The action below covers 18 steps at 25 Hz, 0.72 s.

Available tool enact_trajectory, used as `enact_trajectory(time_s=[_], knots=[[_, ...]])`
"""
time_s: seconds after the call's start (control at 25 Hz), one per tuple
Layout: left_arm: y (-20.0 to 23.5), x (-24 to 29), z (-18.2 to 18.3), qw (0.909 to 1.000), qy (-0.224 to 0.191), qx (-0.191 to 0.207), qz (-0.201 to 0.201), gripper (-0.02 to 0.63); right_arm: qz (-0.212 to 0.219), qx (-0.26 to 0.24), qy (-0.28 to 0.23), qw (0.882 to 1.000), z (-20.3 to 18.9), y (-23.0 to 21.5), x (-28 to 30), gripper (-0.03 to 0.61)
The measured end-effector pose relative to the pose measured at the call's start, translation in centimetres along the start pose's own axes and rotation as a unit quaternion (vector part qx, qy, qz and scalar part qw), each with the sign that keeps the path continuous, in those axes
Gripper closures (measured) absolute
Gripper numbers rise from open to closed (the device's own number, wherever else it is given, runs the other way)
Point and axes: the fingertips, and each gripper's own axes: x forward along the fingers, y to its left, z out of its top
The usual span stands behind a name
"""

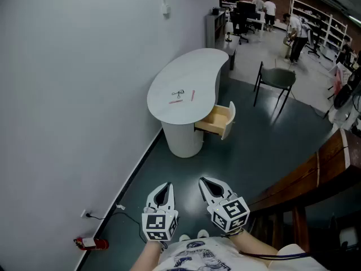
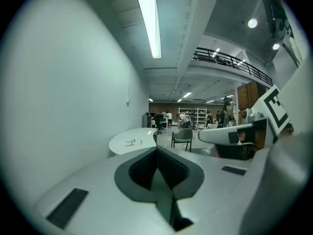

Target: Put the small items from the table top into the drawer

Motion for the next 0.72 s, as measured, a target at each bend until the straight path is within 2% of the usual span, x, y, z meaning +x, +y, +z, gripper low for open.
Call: enact_trajectory(time_s=[0.72], knots=[[-0.1,1.9,0.3,1.0,0.0,0.004,-0.002,0.594,-0.005,0.013,-0.01,1.0,0.2,-2.0,1.2,0.558]])
